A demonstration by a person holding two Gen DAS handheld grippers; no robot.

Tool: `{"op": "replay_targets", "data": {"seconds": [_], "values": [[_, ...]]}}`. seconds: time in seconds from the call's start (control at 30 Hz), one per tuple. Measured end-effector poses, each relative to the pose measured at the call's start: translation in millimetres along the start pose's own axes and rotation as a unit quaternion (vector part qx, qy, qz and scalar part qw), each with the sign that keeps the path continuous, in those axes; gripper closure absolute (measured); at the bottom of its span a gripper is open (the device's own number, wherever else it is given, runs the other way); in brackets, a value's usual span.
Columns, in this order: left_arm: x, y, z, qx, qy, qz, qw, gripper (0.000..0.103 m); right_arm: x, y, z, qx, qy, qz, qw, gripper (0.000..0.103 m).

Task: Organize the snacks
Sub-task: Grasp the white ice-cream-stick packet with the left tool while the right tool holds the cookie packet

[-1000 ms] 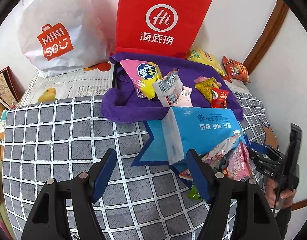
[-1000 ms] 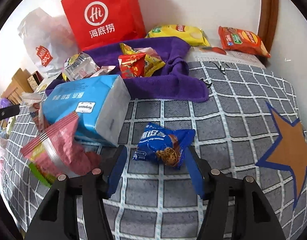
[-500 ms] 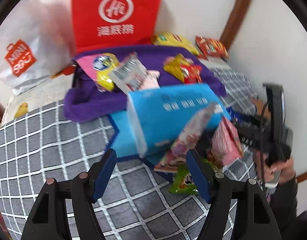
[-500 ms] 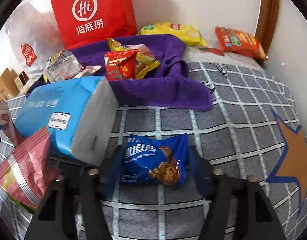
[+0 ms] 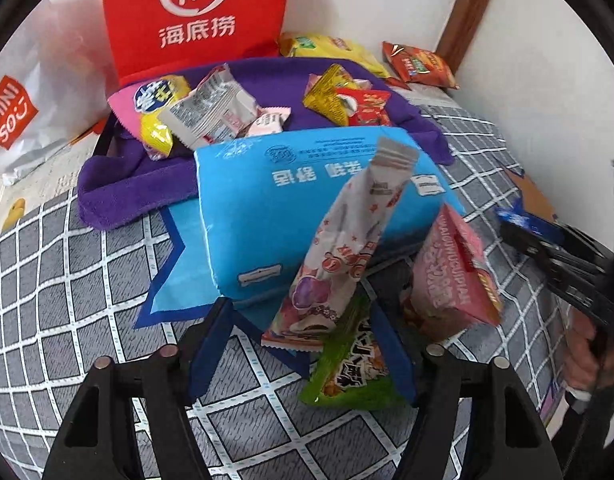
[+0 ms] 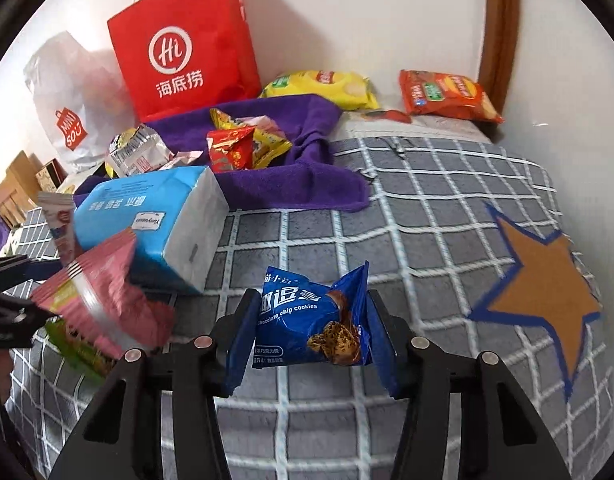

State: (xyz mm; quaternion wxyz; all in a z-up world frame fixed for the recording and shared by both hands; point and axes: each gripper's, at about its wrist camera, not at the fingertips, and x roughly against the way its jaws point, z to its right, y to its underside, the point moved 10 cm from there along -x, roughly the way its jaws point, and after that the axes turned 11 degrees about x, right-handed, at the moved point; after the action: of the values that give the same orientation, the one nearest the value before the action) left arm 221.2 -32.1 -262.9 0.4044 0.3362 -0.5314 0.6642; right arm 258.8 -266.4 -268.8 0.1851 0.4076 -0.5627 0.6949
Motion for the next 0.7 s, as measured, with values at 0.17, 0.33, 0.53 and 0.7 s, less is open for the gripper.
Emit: {"op": "replay_targets", "data": {"seconds": [0.17,0.33,0.53,0.7], "values": [[-0.4,3.7,-8.4,0.027,0.019,-0.020,0.9993,0.074,23.3,5.9,7.3,-0.009,0.014,0.009,1.000,0.051],[19.3,4.3,-19.6,0.040,0.031,-0.005,0.9987,0.078,39.8,7.5,3.0,-0.008,0.021,0.015,1.000,0.051],[50.2,4.5,-42.8,0.059,0.036,0.019,0.9974,0.078,54.7,2.0,-10.2,-0.008,0.020,0.024,0.999,0.051],[76.6,8.9,-64.4,0.074,0.041,0.041,0.9956,0.078,63.8,-6.1,-23.3,-0.010,0.012,0.034,0.999,0.051]]}}
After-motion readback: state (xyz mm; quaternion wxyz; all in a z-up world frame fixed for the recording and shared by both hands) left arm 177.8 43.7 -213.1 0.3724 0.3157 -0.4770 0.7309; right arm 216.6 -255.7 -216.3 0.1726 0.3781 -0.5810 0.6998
